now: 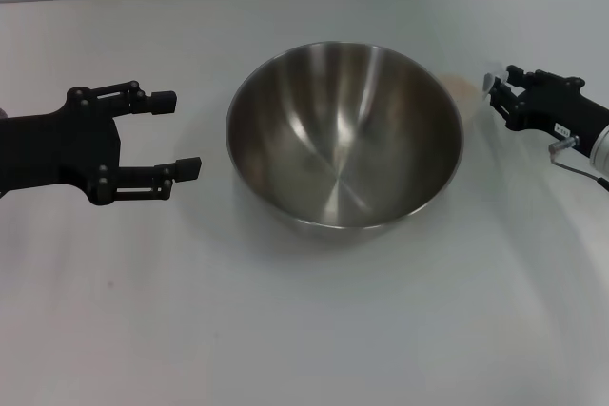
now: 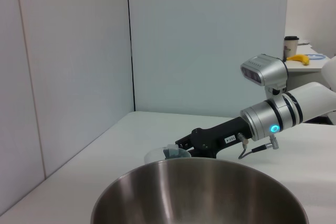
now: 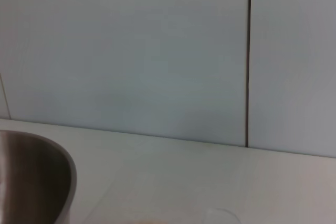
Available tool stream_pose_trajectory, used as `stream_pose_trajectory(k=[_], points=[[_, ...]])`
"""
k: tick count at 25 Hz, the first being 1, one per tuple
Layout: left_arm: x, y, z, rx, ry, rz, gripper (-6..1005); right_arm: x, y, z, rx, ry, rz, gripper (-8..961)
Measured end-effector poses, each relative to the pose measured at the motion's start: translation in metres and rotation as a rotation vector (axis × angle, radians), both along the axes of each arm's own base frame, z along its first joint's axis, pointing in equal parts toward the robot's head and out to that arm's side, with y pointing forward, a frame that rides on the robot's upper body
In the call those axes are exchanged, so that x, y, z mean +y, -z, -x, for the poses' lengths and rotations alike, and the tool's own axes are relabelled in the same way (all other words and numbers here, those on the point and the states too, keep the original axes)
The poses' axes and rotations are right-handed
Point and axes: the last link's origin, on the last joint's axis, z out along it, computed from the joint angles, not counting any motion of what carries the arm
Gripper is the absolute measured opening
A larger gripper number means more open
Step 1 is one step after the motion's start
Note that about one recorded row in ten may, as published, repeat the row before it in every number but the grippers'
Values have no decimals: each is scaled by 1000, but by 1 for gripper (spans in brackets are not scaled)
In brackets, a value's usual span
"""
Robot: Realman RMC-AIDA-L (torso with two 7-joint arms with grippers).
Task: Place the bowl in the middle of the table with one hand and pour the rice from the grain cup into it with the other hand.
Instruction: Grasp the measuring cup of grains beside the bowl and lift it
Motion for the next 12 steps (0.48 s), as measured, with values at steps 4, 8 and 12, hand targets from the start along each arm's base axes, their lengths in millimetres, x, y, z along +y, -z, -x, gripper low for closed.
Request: stream_pose_trajectory(k=[4,8,12], points=[[0,0,0,0,0,0,832,0,0,0,0,0,-1,319],[-1,0,1,0,-3,0,832,0,0,0,0,1,0,243],[-2,0,2,0,-7,0,832,-1,0,-1,1,1,0,130]])
